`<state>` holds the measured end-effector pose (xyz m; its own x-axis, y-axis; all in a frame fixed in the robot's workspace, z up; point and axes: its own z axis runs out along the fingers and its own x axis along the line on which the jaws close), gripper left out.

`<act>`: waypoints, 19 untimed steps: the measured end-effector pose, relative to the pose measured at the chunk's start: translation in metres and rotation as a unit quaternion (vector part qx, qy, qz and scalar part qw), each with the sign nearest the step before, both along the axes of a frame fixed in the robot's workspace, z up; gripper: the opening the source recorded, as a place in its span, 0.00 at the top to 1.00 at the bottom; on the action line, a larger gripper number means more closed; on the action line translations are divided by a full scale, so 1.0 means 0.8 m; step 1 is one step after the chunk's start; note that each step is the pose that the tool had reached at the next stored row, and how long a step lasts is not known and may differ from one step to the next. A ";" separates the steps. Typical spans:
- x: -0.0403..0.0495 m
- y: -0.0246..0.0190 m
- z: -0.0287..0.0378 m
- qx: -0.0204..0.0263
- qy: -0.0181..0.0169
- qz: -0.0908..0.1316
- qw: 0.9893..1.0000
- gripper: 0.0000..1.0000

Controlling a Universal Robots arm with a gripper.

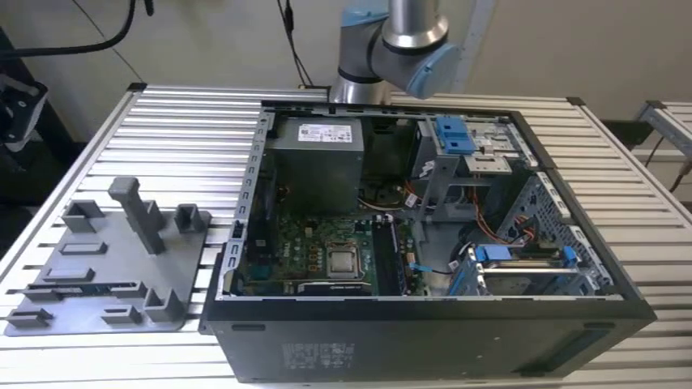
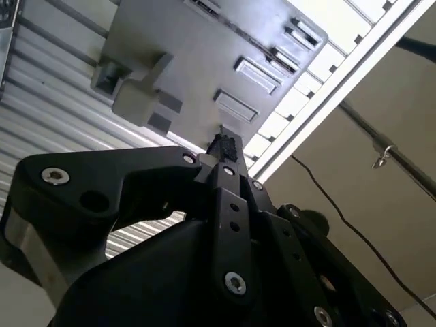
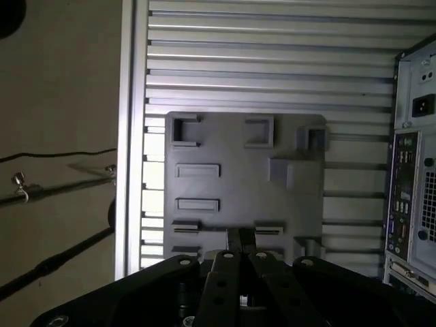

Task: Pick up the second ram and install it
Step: 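Reach for the second ram, then pick up the second ram and move it above second insertion slot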

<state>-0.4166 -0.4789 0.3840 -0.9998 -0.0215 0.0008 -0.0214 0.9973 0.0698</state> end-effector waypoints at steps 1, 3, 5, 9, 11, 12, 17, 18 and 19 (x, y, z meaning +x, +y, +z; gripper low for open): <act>0.000 -0.0033 -0.0002 0.000 0.000 0.000 1.000 0.89; 0.000 -0.0088 -0.0006 0.000 0.000 0.000 1.000 0.89; 0.000 -0.0114 -0.0007 0.000 0.000 0.000 1.000 0.89; 0.000 -0.0120 -0.0009 0.000 0.000 0.000 1.000 0.89; 0.000 -0.0119 -0.0010 0.000 0.000 0.000 1.000 0.89; 0.000 -0.0120 -0.0011 0.000 0.000 0.000 1.000 0.89; 0.000 -0.0120 -0.0011 0.000 0.000 0.000 1.000 0.89; 0.000 -0.0120 -0.0012 0.000 0.000 0.000 1.000 0.89; 0.000 -0.0119 -0.0012 0.000 0.000 0.000 1.000 0.89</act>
